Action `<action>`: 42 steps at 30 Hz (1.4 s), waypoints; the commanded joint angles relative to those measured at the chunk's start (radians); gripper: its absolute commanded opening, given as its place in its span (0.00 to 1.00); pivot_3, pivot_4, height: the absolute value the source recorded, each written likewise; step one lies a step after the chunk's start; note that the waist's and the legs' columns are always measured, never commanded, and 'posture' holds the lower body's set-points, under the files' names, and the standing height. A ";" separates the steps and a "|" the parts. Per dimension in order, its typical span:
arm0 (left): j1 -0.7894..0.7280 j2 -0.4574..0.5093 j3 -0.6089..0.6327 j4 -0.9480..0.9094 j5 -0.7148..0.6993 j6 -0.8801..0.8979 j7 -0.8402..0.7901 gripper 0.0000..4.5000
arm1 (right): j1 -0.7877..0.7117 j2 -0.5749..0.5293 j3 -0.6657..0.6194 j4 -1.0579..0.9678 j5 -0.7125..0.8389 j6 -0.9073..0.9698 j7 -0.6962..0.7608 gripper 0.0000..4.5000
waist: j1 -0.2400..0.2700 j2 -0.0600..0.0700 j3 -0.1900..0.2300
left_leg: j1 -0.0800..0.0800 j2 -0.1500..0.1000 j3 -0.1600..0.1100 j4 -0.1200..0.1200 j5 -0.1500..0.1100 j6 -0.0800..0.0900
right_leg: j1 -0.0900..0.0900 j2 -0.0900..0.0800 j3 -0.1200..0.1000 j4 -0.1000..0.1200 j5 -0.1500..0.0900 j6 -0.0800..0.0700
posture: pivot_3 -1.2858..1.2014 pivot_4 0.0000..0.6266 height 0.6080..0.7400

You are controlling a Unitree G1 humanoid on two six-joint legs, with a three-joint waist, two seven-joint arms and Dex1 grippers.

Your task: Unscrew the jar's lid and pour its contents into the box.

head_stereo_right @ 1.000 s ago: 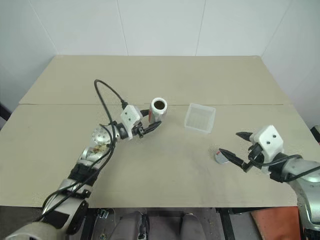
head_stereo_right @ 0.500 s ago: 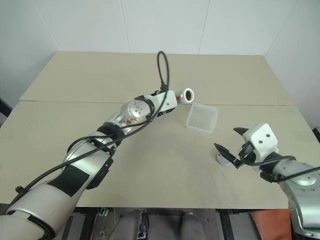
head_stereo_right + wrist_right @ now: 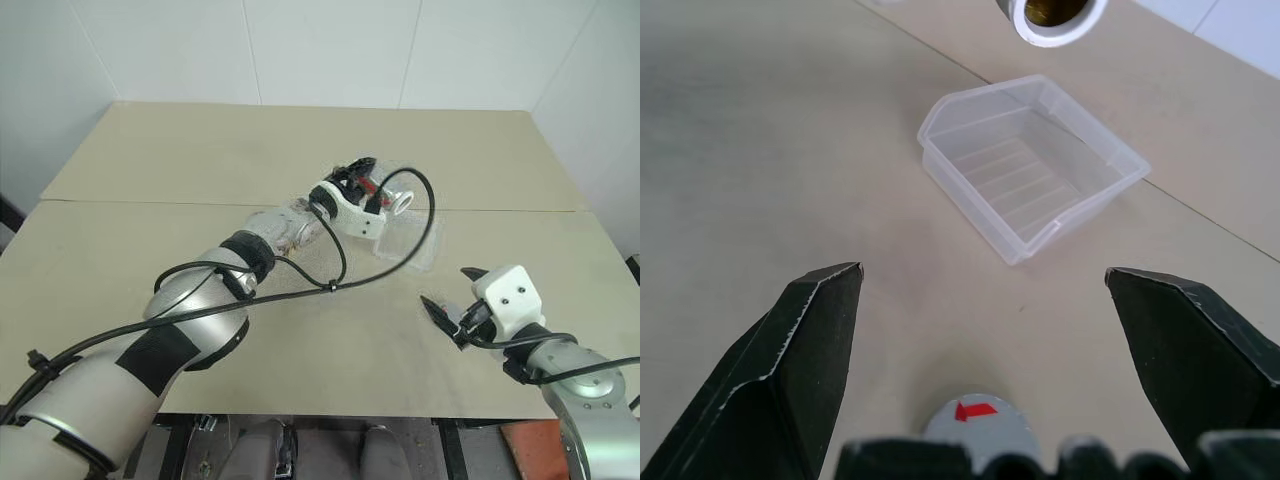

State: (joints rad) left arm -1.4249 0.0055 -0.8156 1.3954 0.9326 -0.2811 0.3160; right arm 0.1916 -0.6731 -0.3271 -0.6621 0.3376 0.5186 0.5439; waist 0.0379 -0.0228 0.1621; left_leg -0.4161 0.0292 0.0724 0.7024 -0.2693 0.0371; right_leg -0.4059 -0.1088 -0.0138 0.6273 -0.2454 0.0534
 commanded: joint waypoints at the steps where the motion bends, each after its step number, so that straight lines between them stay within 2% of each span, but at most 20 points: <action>1: -0.059 -0.011 -0.091 0.006 0.109 0.010 0.100 0.54 | 0.009 0.008 -0.013 -0.078 0.005 0.027 -0.028 1.00 | 0.001 0.000 0.000 | 0.000 0.000 0.000 0.000 0.000 0.000 | 0.000 0.000 0.000 0.000 0.000 0.000 | 0.52 0.24 1.00; 10: -0.099 -0.020 -0.184 0.024 0.221 0.028 0.117 0.54 | 0.021 0.042 -0.001 -0.171 0.009 0.115 -0.084 1.00 | 0.000 0.000 0.000 | -0.001 0.000 0.000 0.000 0.000 0.000 | -0.001 0.000 0.000 0.000 0.000 0.000 | 0.52 0.24 1.00; 16: -0.106 -0.021 -0.111 0.026 0.164 0.038 0.056 0.54 | 0.037 0.056 -0.007 -0.197 0.008 0.137 -0.094 1.00 | 0.001 0.000 0.000 | -0.001 0.000 0.000 0.001 0.000 0.000 | -0.001 0.000 0.000 0.001 0.000 0.000 | 0.52 0.24 1.00; 22: -0.080 -0.032 0.159 0.018 -0.078 0.026 -0.145 0.54 | 0.034 0.052 -0.009 -0.182 -0.004 0.126 -0.082 1.00 | 0.000 0.000 0.000 | -0.002 0.000 0.000 0.002 0.000 0.000 | -0.002 0.000 0.000 0.002 0.000 0.000 | 0.52 0.24 1.00; 28: -0.026 -0.059 0.591 -0.004 -0.480 0.080 -0.420 0.54 | 0.005 0.049 0.017 -0.141 -0.017 0.103 -0.073 1.00 | -0.002 0.000 0.000 | -0.003 0.001 0.000 0.004 0.000 0.000 | -0.002 0.000 -0.001 0.002 0.000 0.000 | 0.52 0.24 1.00; 31: -0.001 -0.049 0.712 -0.016 -0.588 0.093 -0.494 0.54 | -0.025 0.048 0.037 -0.119 -0.017 0.094 -0.066 1.00 | -0.006 0.000 0.000 | -0.003 0.001 0.000 0.005 0.000 0.000 | -0.002 0.000 -0.001 0.003 0.000 0.000 | 0.52 0.24 1.00; 34: 0.025 -0.031 0.890 -0.034 -0.769 0.153 -0.610 0.54 | -0.051 0.043 0.053 -0.092 -0.019 0.081 -0.053 1.00 | -0.012 0.000 0.000 | -0.003 0.000 0.000 0.005 0.000 0.000 | -0.002 0.000 -0.001 0.003 0.000 0.000 | 0.52 0.24 1.00; 40: 0.100 0.016 1.053 -0.083 -0.963 0.238 -0.791 0.54 | -0.111 0.024 0.089 -0.014 -0.029 0.042 -0.013 1.00 | -0.025 0.001 -0.001 | -0.003 0.000 -0.001 0.006 0.001 -0.001 | -0.001 0.000 -0.001 0.004 0.000 0.000 | 0.52 0.24 1.00; 42: 0.151 0.030 1.056 -0.117 -0.987 0.248 -0.852 0.54 | -0.140 0.023 0.112 0.013 -0.036 0.029 -0.005 1.00 | -0.027 0.001 -0.001 | -0.002 0.000 -0.001 0.007 0.001 -0.001 | 0.000 0.000 -0.001 0.005 0.000 0.000 | 0.52 0.24 1.00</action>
State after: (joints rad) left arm -1.2821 0.0337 0.2284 1.3271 -0.0172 -0.0395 -0.4853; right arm 0.0707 -0.6407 -0.2195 -0.6454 0.3101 0.5884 0.5270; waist 0.0112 -0.0217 0.1614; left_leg -0.4179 0.0298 0.0714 0.7092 -0.2684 0.0359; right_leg -0.4057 -0.1088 -0.0150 0.6319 -0.2453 0.0536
